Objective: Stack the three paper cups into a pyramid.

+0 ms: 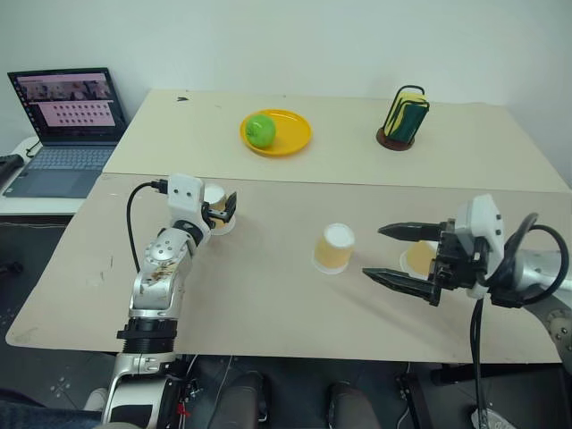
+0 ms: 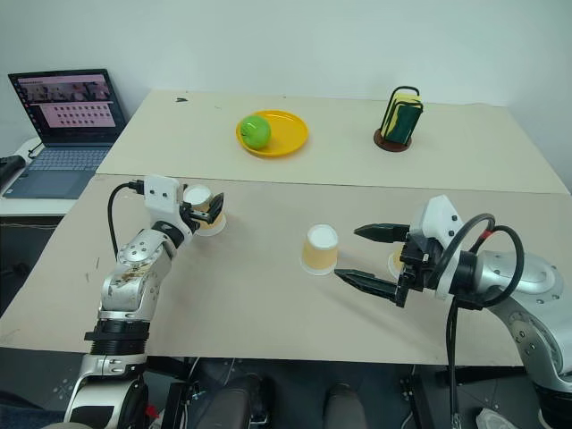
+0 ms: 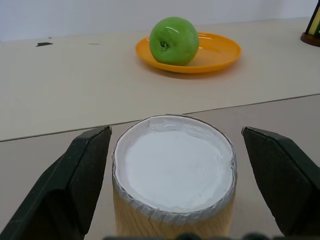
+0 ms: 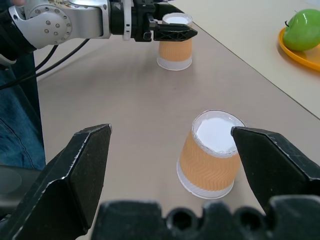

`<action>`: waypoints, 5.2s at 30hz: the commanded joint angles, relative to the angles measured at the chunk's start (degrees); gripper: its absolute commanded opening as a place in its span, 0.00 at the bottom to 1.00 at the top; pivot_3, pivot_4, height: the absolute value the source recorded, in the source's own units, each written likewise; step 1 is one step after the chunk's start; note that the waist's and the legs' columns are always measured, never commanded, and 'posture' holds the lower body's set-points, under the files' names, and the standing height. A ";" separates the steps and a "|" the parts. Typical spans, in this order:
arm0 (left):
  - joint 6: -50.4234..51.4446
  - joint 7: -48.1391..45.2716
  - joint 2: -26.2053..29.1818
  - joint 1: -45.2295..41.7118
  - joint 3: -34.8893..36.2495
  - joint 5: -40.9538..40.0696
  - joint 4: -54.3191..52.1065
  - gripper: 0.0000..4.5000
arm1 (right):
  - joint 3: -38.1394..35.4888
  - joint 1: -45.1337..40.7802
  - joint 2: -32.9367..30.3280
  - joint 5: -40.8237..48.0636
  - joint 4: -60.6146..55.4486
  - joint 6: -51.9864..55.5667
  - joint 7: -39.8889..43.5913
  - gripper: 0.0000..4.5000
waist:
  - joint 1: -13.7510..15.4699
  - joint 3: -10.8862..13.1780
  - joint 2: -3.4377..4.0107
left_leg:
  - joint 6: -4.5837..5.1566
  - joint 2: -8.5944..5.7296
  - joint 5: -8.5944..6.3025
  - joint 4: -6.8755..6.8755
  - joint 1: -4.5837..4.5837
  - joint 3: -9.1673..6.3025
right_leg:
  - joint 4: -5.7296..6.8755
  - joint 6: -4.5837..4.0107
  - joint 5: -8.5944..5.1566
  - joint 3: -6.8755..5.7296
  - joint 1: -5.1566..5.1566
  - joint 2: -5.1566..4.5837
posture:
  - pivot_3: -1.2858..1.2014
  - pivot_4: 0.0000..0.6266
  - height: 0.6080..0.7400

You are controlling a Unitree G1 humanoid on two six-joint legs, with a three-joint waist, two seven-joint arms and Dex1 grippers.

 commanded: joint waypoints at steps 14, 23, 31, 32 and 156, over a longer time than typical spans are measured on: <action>-1.36 -0.16 0.37 -0.27 0.57 -0.02 -1.77 0.56 | -1.98 -0.55 -0.50 0.13 -0.90 -0.92 -0.24 1.00 | -0.01 0.00 0.00 | -0.29 0.00 -0.17 0.00 0.00 0.00 | 0.00 0.00 0.00 0.01 0.00 -0.01 | 0.52 0.24 0.90; -0.85 -5.32 -0.20 -1.25 -0.96 -4.45 -9.12 0.56 | -1.97 -0.89 -0.55 -0.18 -0.59 -0.98 -0.42 1.00 | -0.01 0.00 0.00 | -0.28 -0.01 -0.16 0.00 -0.02 0.00 | -0.01 0.00 0.00 -0.01 0.00 -0.01 | 0.52 0.24 0.90; 9.96 -26.01 6.09 0.59 -10.25 -19.61 -25.74 0.56 | -2.33 -0.52 -0.52 -0.99 -0.49 -1.21 -0.81 1.00 | -0.26 -0.01 0.02 | -0.38 0.01 -0.04 0.00 -0.05 0.01 | -0.01 -0.01 0.00 0.01 -0.02 0.02 | 0.52 0.24 0.90; 10.91 -28.21 7.40 0.90 -11.13 -20.60 -26.02 0.56 | -2.47 -0.41 -0.46 -1.10 -0.58 -1.22 -1.02 1.00 | -0.47 -0.01 0.02 | -0.29 0.01 0.01 0.00 -0.03 0.01 | 0.01 -0.01 -0.01 0.01 -0.01 0.04 | 0.52 0.24 0.90; 27.10 -38.12 27.66 2.58 -0.69 -39.30 -38.30 1.00 | -6.58 2.96 -1.44 -15.08 28.53 -14.86 5.97 1.00 | -1.64 0.00 0.04 | 0.03 0.01 0.15 0.05 0.19 0.05 | 0.13 -0.02 -0.05 0.13 0.15 0.20 | 0.52 0.24 0.90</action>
